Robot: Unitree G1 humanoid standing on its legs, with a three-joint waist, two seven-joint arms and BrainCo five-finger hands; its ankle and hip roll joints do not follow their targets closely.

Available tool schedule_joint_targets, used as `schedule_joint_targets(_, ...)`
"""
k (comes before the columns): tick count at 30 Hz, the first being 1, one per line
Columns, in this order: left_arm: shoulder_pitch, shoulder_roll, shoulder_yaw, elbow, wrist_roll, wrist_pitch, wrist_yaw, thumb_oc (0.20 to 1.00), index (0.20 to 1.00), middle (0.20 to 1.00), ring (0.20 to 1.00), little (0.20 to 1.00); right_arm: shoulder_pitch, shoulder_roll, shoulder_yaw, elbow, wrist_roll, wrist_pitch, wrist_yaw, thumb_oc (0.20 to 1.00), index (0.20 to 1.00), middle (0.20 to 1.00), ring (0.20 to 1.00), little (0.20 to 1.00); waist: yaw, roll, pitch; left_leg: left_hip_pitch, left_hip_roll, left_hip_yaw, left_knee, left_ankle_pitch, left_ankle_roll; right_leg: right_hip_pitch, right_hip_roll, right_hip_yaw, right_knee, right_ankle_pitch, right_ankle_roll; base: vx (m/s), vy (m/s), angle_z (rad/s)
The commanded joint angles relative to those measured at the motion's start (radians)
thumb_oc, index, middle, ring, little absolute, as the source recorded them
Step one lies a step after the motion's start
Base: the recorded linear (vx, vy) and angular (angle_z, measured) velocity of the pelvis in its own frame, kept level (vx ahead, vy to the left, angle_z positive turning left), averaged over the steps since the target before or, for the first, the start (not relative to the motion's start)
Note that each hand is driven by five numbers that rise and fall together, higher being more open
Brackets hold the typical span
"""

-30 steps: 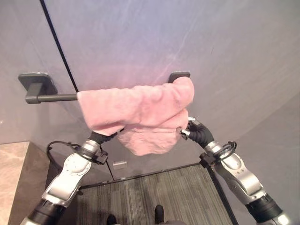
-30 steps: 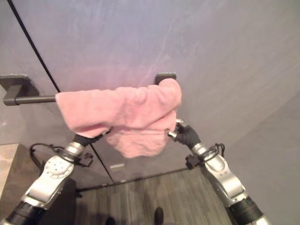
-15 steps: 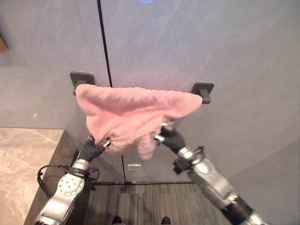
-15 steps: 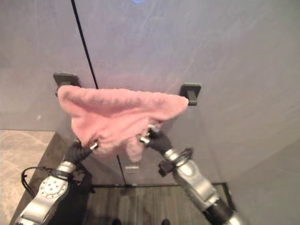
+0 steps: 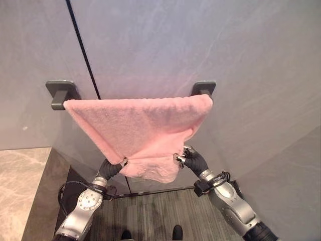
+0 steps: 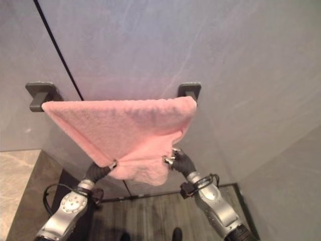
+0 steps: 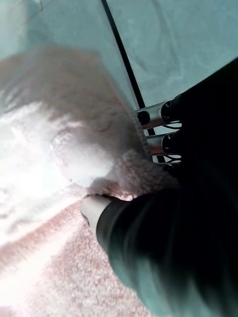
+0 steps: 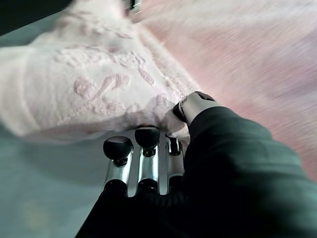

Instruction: Put brush and paste in cup on sink, flatten towel.

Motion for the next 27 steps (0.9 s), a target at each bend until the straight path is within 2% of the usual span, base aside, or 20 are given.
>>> schedule_joint_targets(1, -0.008, 0.033, -0.019, 0.123, 0.02, 0.033, 0.013, 1.0, 1.0, 1.0, 1.0, 1.0, -0.053, 0.008, -0.031, -0.071, 0.022, -0.015, -0.03, 1.0, 1.0, 1.0, 1.0, 1.0, -0.001, -0.029, -0.02, -0.026, 0.03, -0.024, 0.005, 0.021, -0.015, 0.015, -0.118, 0.032, 0.0, 0.06, 0.118, 0.0, 0.003, -0.12)
schedule_joint_targets(4, 0.036, 0.052, 0.015, 0.164, 0.115, 0.068, 0.013, 1.0, 1.0, 1.0, 1.0, 1.0, -0.028, -0.02, -0.041, -0.084, 0.037, -0.005, -0.009, 1.0, 1.0, 1.0, 1.0, 1.0, 0.001, -0.031, -0.018, -0.022, 0.039, -0.001, 0.005, 0.022, -0.019, -0.003, -0.114, 0.05, 0.0, 0.068, 0.12, 0.0, -0.003, -0.21)
schedule_joint_targets(7, 0.088, 0.054, 0.06, 0.207, 0.174, 0.094, 0.025, 1.0, 1.0, 1.0, 1.0, 1.0, 0.049, 0.002, -0.085, -0.006, 0.122, 0.026, -0.005, 1.0, 1.0, 1.0, 1.0, 1.0, -0.006, -0.032, -0.015, -0.024, 0.044, 0.002, 0.005, 0.024, -0.022, -0.006, -0.112, 0.05, 0.0, 0.067, 0.119, 0.0, 0.003, -0.16)
schedule_joint_targets(10, 0.116, 0.031, 0.096, 0.241, 0.127, 0.101, 0.02, 1.0, 1.0, 1.0, 1.0, 1.0, 0.107, 0.016, -0.135, 0.039, 0.142, 0.04, -0.028, 1.0, 1.0, 1.0, 1.0, 1.0, -0.013, -0.032, -0.017, -0.025, 0.045, 0.003, 0.005, 0.025, -0.024, -0.006, -0.111, 0.047, 0.0, 0.066, 0.12, 0.0, 0.002, -0.01)
schedule_joint_targets(11, 0.144, 0.012, 0.146, 0.257, 0.106, 0.108, 0.03, 1.0, 1.0, 1.0, 1.0, 1.0, 0.178, 0.042, -0.219, 0.099, 0.143, 0.045, -0.072, 1.0, 1.0, 1.0, 1.0, 1.0, -0.021, -0.026, -0.019, -0.027, 0.045, 0.001, 0.005, 0.024, -0.025, -0.005, -0.112, 0.04, 0.0, 0.063, 0.119, 0.0, 0.0, 0.0)
schedule_joint_targets(12, 0.145, 0.013, 0.146, 0.255, 0.106, 0.109, 0.03, 1.0, 1.0, 1.0, 1.0, 1.0, 0.179, 0.042, -0.219, 0.099, 0.142, 0.045, -0.072, 1.0, 1.0, 1.0, 1.0, 1.0, -0.021, -0.026, -0.019, -0.027, 0.046, 0.0, 0.005, 0.024, -0.025, -0.004, -0.112, 0.039, 0.0, 0.063, 0.119, 0.0, 0.0, 0.0)
schedule_joint_targets(14, 0.167, 0.015, 0.189, 0.228, 0.108, 0.1, 0.049, 1.0, 1.0, 1.0, 1.0, 1.0, 0.197, 0.057, -0.286, 0.113, 0.145, 0.021, -0.093, 1.0, 1.0, 1.0, 1.0, 1.0, -0.029, -0.02, -0.02, -0.027, 0.045, -0.002, 0.005, 0.022, -0.025, -0.004, -0.113, 0.035, 0.0, 0.062, 0.119, 0.0, 0.0, 0.0)
schedule_joint_targets(15, 0.181, 0.024, 0.219, 0.195, 0.139, 0.089, 0.08, 1.0, 1.0, 1.0, 1.0, 1.0, 0.209, 0.066, -0.326, 0.111, 0.153, 0.001, -0.109, 1.0, 1.0, 1.0, 1.0, 1.0, -0.033, -0.018, -0.02, -0.027, 0.044, -0.003, 0.005, 0.021, -0.025, -0.003, -0.113, 0.035, 0.0, 0.062, 0.119, 0.02, 0.024, -0.06)
schedule_joint_targets(16, 0.2, 0.047, 0.274, 0.133, 0.218, 0.049, 0.157, 1.0, 1.0, 1.0, 1.0, 1.0, 0.248, 0.076, -0.406, 0.052, 0.107, -0.053, -0.134, 1.0, 1.0, 1.0, 1.0, 1.0, -0.04, -0.016, -0.017, -0.028, 0.045, -0.004, 0.005, 0.019, -0.026, -0.002, -0.115, 0.033, 0.0, 0.061, 0.121, 0.01, 0.017, -0.06)
schedule_joint_targets(17, 0.2, 0.047, 0.274, 0.134, 0.218, 0.049, 0.157, 1.0, 1.0, 1.0, 1.0, 1.0, 0.249, 0.076, -0.406, 0.051, 0.106, -0.053, -0.135, 1.0, 1.0, 1.0, 1.0, 1.0, -0.04, -0.016, -0.019, -0.029, 0.044, -0.005, 0.005, 0.019, -0.026, -0.003, -0.115, 0.033, 0.0, 0.061, 0.121, 0.02, 0.034, -0.01)
schedule_joint_targets(18, 0.22, 0.066, 0.341, 0.09, 0.26, 0.026, 0.231, 1.0, 1.0, 1.0, 1.0, 1.0, 0.268, 0.057, -0.49, -0.046, -0.012, -0.118, -0.201, 1.0, 1.0, 1.0, 1.0, 1.0, -0.042, -0.008, -0.018, -0.028, 0.045, -0.007, 0.005, 0.014, -0.027, 0.002, -0.119, 0.026, 0.0, 0.057, 0.124, 0.0, 0.0, 0.0)
schedule_joint_targets(19, 0.221, 0.066, 0.342, 0.088, 0.26, 0.027, 0.23, 1.0, 1.0, 1.0, 1.0, 1.0, 0.269, 0.057, -0.49, -0.048, -0.014, -0.117, -0.203, 1.0, 1.0, 1.0, 1.0, 1.0, -0.043, -0.01, -0.019, -0.032, 0.044, -0.007, 0.005, 0.018, -0.027, -0.001, -0.12, 0.027, 0.0, 0.06, 0.124, 0.01, 0.04, 0.0)
schedule_joint_targets(20, 0.238, 0.088, 0.4, 0.024, 0.297, 0.006, 0.273, 1.0, 1.0, 1.0, 1.0, 1.0, 0.254, 0.031, -0.552, -0.116, -0.143, -0.161, -0.263, 1.0, 1.0, 1.0, 1.0, 1.0, -0.041, -0.005, -0.021, -0.036, 0.042, -0.009, 0.005, 0.018, -0.026, -0.003, -0.125, 0.024, 0.0, 0.06, 0.126, 0.0, 0.0, 0.0)
schedule_joint_targets(21, 0.241, 0.087, 0.402, 0.02, 0.298, 0.008, 0.273, 1.0, 1.0, 1.0, 1.0, 1.0, 0.255, 0.032, -0.551, -0.119, -0.147, -0.159, -0.266, 1.0, 1.0, 1.0, 1.0, 1.0, -0.042, -0.004, -0.021, -0.035, 0.042, -0.009, 0.005, 0.018, -0.026, -0.003, -0.125, 0.023, 0.0, 0.06, 0.126, 0.01, 0.034, -0.03)
schedule_joint_targets(22, 0.245, 0.102, 0.477, -0.021, 0.32, -0.022, 0.336, 1.0, 1.0, 1.0, 1.0, 1.0, 0.233, -0.001, -0.61, -0.192, -0.341, -0.202, -0.348, 1.0, 1.0, 1.0, 1.0, 1.0, -0.035, 0.001, -0.024, -0.037, 0.042, -0.012, 0.005, 0.018, -0.028, 0.0, -0.128, 0.02, 0.0, 0.059, 0.128, 0.0, 0.0, 0.0)
schedule_joint_targets(23, 0.246, 0.101, 0.478, -0.023, 0.321, -0.022, 0.336, 1.0, 1.0, 1.0, 1.0, 1.0, 0.233, 0.001, -0.608, -0.195, -0.348, -0.2, -0.352, 1.0, 1.0, 1.0, 1.0, 1.0, -0.036, 0.001, -0.024, -0.037, 0.042, -0.012, 0.005, 0.018, -0.028, -0.001, -0.128, 0.019, 0.0, 0.059, 0.129, 0.0, 0.0, 0.0)
schedule_joint_targets(24, 0.244, 0.102, 0.506, -0.051, 0.327, -0.026, 0.365, 1.0, 1.0, 1.0, 1.0, 1.0, 0.222, -0.013, -0.623, -0.23, -0.429, -0.203, -0.391, 1.0, 1.0, 1.0, 1.0, 1.0, -0.034, 0.002, -0.024, -0.039, 0.042, -0.013, 0.005, 0.018, -0.029, 0.0, -0.131, 0.018, 0.0, 0.059, 0.13, 0.0, 0.0, 0.0)
schedule_joint_targets(26, 0.25, 0.186, 0.585, -0.095, 0.51, -0.021, 0.499, 1.0, 1.0, 1.0, 1.0, 1.0, 0.205, -0.094, -0.648, -0.303, -0.741, -0.212, -0.525, 1.0, 1.0, 1.0, 1.0, 1.0, -0.025, 0.006, -0.025, -0.041, 0.041, -0.017, 0.005, 0.022, -0.032, 0.0, -0.132, 0.015, 0.0, 0.061, 0.131, 0.0, 0.004, 0.02)
schedule_joint_targets(27, 0.24, 0.205, 0.63, -0.141, 0.596, -0.011, 0.58, 1.0, 1.0, 1.0, 1.0, 1.0, 0.166, -0.144, -0.613, -0.362, -0.904, -0.203, -0.566, 1.0, 1.0, 1.0, 1.0, 1.0, -0.012, 0.006, -0.034, -0.041, 0.041, -0.02, 0.005, 0.016, -0.036, 0.004, -0.136, 0.011, 0.0, 0.055, 0.135, 0.0, 0.0, 0.0)
